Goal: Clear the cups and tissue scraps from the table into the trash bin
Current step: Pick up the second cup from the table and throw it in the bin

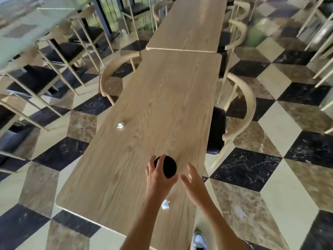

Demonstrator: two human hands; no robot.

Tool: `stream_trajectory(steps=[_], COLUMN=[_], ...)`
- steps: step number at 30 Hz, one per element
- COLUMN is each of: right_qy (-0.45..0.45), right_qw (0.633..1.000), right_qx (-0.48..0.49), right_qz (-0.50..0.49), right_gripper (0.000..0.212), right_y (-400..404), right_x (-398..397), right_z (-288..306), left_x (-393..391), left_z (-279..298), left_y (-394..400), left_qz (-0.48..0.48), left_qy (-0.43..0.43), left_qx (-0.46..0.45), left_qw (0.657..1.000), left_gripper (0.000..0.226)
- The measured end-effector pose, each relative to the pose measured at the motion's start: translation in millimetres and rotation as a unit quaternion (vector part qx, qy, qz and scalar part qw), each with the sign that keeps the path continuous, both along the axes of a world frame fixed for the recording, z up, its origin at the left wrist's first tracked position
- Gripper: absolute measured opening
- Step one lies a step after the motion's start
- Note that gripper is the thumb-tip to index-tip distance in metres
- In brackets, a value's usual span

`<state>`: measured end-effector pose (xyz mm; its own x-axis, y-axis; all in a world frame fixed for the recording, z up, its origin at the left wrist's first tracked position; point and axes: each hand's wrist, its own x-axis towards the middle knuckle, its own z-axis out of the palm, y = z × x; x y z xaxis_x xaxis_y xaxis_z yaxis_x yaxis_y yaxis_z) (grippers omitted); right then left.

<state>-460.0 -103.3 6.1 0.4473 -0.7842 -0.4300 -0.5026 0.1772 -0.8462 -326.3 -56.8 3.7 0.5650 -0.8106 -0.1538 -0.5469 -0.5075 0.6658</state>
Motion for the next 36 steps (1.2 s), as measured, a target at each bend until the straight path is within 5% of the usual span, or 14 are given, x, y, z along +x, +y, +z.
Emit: stream_trajectory(steps=[6,13,20,28,36], right_qy=[0.019,0.008,-0.017,0.007,0.048], right_qw=[0.999,0.996,0.979,0.924,0.81], right_qx=[0.027,0.042,0.038,-0.028,-0.111], right_qz=[-0.028,-0.085,-0.198,-0.382,-0.574], right_gripper=[0.066,0.063,0.067,0.065,0.061], right_y=[0,2,24,79,240], right_x=[15,27,-9,-144,-353], right_z=[-17,-17,4,36,72], left_x=[9,33,11,-128,-358], left_z=[0,20,46,78,117], left_y=[2,5,1,-2,99], left_qz=[0.006,0.054,-0.038,-0.219,-0.426], left_qy=[0.016,0.206,0.263,0.296,0.375], left_qx=[-0.036,-0.051,-0.075,-0.068,-0.017], left_qw=[0.999,0.976,0.961,0.927,0.823], left_gripper=[0.076,0.07,0.056,0.054,0.051])
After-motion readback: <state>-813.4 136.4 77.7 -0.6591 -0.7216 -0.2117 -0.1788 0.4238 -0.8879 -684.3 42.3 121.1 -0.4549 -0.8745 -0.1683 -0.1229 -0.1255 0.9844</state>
